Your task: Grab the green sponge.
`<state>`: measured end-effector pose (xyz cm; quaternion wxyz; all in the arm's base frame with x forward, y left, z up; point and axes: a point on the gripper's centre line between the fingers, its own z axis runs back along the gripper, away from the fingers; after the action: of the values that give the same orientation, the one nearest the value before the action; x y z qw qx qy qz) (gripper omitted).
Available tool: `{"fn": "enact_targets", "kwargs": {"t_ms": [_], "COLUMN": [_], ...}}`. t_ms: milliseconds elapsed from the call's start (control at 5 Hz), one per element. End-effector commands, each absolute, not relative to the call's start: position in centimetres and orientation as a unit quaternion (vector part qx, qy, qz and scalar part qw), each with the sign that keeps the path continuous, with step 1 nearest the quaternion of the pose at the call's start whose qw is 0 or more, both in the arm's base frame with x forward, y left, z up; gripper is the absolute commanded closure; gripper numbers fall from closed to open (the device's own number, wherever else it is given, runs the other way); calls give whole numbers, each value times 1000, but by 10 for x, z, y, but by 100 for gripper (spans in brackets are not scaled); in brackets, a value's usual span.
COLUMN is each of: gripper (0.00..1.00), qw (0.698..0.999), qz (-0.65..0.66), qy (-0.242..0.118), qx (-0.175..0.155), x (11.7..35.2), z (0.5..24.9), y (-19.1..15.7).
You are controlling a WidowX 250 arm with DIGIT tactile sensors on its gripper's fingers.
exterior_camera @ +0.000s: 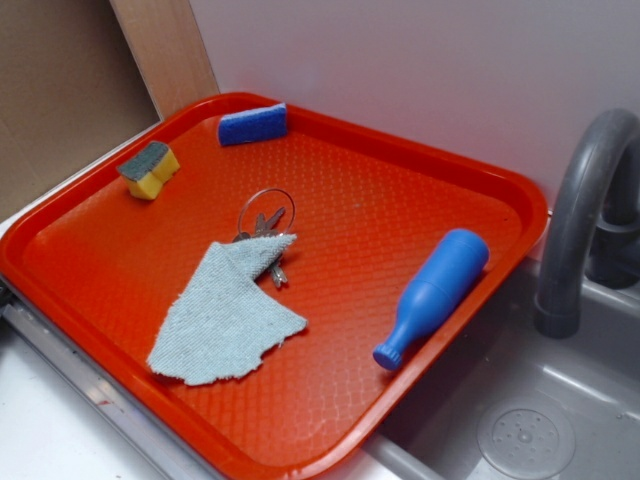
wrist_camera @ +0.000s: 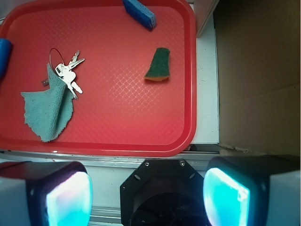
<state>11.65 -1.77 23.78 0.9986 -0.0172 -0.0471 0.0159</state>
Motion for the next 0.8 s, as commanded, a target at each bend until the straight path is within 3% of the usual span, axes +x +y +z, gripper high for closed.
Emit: {"fn": "enact_targets", "kwargs": {"t_ms": [0,600], "gripper": [0,0], "qw": [999,995], "qz": [16,63], "qy": [-47,-67], "qx": [-17,-34], "x": [116,144], "z": [238,222], "y": [-18,-8]}}
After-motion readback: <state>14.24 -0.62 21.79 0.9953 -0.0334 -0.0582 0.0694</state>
